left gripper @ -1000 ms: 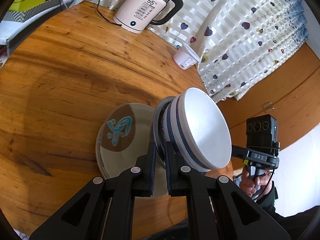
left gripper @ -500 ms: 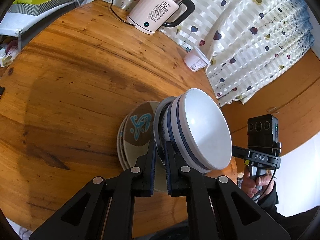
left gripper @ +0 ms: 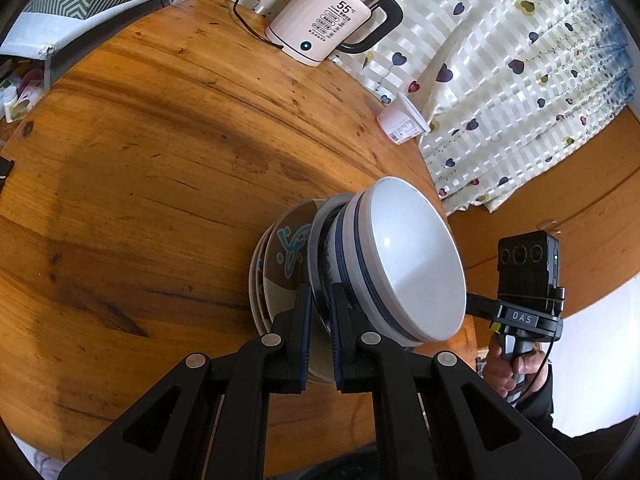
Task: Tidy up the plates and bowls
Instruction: 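Lower the nested bowl stack onto the beige plate stack with the left tool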
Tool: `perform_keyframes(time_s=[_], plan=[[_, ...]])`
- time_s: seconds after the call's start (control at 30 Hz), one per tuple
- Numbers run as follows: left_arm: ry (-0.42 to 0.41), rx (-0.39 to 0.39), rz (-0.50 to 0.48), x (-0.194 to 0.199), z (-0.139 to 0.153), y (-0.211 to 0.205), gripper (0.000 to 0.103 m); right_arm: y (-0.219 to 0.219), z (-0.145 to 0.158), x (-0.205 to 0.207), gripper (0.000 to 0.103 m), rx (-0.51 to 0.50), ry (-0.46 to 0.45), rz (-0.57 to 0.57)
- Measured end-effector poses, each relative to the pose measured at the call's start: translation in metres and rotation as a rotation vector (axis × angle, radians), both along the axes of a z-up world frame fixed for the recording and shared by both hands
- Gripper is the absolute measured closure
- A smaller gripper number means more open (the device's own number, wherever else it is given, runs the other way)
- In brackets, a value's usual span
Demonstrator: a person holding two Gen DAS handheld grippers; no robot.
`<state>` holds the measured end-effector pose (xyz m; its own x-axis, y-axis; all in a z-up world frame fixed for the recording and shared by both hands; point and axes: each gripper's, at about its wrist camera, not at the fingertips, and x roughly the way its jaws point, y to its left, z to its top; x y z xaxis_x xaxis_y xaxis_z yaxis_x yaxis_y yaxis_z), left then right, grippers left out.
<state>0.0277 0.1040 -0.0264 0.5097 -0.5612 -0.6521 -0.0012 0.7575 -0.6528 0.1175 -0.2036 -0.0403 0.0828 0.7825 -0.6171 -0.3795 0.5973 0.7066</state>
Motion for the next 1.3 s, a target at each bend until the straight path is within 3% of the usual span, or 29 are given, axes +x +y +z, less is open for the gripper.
perform_keyframes(time_s=[1.17,1.3], plan=[[-0.018,0.024,0.049,-0.005,0.000,0.003,0.094,-0.010,0.004,-0.007,0.094,-0.065,-0.025,-0.029],[-0.025,0.042,0.059,-0.008,0.003,0.002,0.094,-0.011,0.007,-0.010,0.088,-0.068,-0.041,-0.042]])
